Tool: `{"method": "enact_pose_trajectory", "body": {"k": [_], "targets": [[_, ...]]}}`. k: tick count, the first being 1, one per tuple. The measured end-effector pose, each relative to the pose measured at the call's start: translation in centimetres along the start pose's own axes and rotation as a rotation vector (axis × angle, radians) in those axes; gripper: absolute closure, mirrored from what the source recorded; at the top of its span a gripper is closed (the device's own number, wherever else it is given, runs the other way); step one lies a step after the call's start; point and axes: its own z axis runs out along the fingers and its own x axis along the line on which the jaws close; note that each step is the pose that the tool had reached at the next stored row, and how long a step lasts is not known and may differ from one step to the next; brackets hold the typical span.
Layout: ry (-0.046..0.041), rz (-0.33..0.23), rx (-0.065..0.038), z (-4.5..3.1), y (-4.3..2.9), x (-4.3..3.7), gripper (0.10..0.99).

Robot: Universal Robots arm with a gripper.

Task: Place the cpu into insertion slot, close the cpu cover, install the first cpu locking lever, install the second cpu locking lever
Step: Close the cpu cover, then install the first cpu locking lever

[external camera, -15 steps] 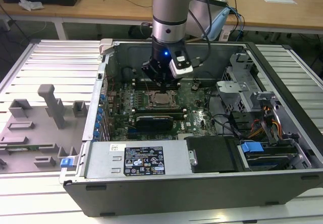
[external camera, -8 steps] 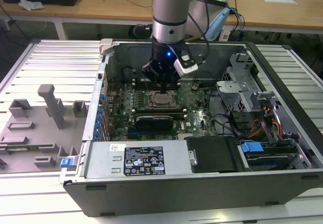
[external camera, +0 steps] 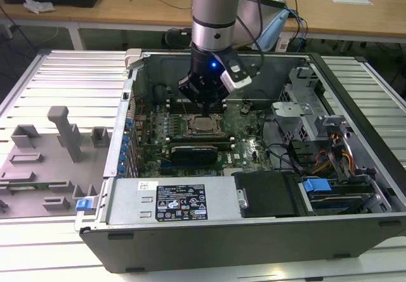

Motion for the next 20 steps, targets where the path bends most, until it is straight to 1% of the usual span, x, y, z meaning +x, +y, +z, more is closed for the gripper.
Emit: {"method": "enact_pose_trajectory", "body": {"k": [2, 20], "targets": [[0.0001, 0.0, 0.001, -0.27, 0.0, 0.0, 0.98], [0.0002, 0.0, 0.002, -0.28, 0.0, 0.0, 0.98]]}}
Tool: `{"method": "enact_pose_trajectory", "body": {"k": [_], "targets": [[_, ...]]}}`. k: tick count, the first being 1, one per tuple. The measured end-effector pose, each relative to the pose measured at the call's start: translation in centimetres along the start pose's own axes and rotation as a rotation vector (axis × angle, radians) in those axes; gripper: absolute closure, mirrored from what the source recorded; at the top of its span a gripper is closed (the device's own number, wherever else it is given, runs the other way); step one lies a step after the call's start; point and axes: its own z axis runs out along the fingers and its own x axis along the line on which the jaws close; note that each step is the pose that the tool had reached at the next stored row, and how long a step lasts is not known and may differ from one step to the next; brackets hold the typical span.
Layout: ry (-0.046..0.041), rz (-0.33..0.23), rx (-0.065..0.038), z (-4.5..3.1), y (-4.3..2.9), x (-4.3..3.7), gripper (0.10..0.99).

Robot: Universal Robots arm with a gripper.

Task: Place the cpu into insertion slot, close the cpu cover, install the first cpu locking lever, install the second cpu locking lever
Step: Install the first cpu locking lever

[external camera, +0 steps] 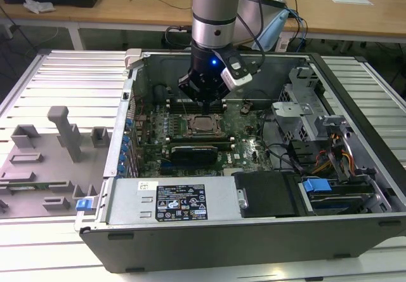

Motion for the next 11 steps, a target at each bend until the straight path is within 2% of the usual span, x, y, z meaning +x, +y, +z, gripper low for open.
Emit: {"method": "enact_pose_trajectory", "body": {"k": [5, 11], "targets": [[0.0002, 0.0, 0.0, -0.01, 0.0, 0.0, 0.98], [-0.0001, 0.0, 0.0, -0.62, 0.01, 0.0, 0.98]]}}
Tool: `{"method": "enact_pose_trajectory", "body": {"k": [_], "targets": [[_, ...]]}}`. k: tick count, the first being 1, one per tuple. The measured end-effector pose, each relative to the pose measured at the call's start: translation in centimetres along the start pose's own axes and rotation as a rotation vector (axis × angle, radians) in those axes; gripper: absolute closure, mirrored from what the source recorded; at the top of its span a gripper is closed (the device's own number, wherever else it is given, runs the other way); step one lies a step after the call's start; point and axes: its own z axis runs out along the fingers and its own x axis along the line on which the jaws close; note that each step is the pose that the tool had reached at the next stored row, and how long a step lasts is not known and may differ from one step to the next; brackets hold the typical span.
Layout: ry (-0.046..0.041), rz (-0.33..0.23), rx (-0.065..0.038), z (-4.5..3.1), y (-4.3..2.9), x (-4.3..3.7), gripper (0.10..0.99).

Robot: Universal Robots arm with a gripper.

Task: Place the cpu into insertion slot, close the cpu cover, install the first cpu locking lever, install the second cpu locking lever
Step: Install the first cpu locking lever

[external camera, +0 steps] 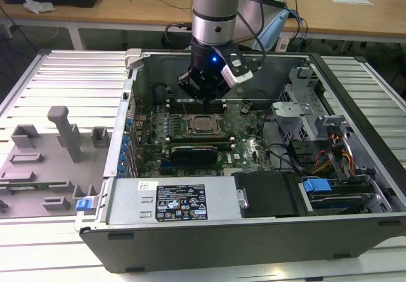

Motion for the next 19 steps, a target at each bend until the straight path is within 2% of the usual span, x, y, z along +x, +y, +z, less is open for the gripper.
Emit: {"method": "enact_pose_trajectory", "body": {"k": [2, 5, 7, 13, 15, 19], "targets": [[0.0003, 0.0, 0.0, -0.05, 0.0, 0.1, 0.98], [0.0002, 0.0, 0.0, -0.04, 0.06, 0.85, 0.98], [-0.0005, 0.0, 0.0, -0.05, 0.13, 1.71, 0.98], [-0.0026, 0.0, 0.0, -0.05, 0.26, 3.48, 0.98], [-0.0036, 0.0, 0.001, -0.05, 0.33, 4.42, 0.98], [-0.0058, 0.0, 0.001, -0.06, 0.42, 5.64, 0.98]]}}
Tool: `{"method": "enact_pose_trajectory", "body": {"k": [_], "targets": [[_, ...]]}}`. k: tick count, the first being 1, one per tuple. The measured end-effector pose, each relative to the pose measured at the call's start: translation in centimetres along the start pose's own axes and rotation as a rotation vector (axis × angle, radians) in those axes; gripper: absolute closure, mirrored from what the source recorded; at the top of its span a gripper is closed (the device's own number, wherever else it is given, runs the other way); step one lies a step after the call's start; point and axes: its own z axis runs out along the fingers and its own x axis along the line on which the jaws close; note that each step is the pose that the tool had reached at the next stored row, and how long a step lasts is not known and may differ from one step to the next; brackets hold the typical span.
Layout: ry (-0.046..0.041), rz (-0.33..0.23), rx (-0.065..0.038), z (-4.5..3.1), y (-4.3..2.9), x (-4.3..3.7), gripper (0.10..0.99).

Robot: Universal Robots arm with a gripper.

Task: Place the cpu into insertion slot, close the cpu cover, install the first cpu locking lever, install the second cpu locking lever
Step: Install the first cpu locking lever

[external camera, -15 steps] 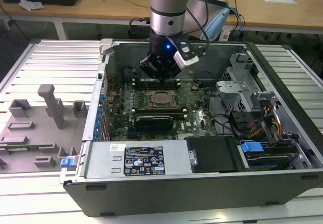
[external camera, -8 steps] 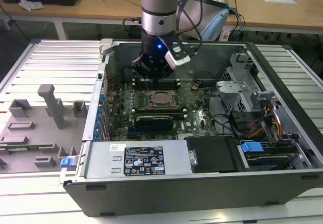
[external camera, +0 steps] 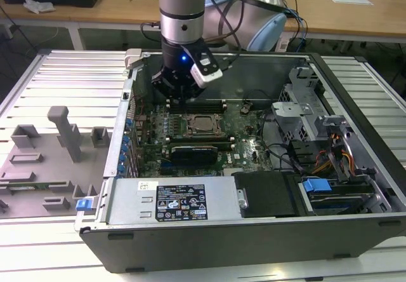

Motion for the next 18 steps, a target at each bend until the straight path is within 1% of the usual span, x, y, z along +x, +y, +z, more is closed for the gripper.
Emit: {"method": "enact_pose_trajectory", "body": {"k": [2, 3, 4, 5, 6, 9, 10, 12, 14, 15, 16, 17, 18], "targets": [[-0.0028, 0.0, -0.001, 0.0, 0.03, 0.45, 0.98], [-0.0049, 0.0, -0.003, 0.0, 0.05, 0.66, 0.98], [-0.008, 0.0, -0.008, 0.0, 0.07, 0.93, 0.98], [-0.0133, 0.0, -0.018, -0.01, 0.1, 1.25, 0.98], [-0.0184, 0.0, -0.032, 0.0, 0.11, 1.48, 0.98], [-0.0293, 0.0, -0.068, -0.01, 0.13, 1.78, 0.98], [-0.0355, 0.001, -0.089, -0.01, 0.14, 1.88, 0.98], [-0.0444, 0.001, -0.12, -0.01, 0.15, 2.0, 0.98], [-0.052, 0.001, -0.146, -0.01, 0.16, 2.09, 0.98], [-0.0573, 0.001, -0.163, -0.01, 0.16, 2.15, 0.98], [-0.0611, 0.001, -0.174, -0.01, 0.16, 2.19, 0.98], [-0.0668, 0.001, -0.191, -0.01, 0.17, 2.26, 0.98], [-0.0682, 0.001, -0.195, -0.01, 0.17, 2.27, 0.98]]}}
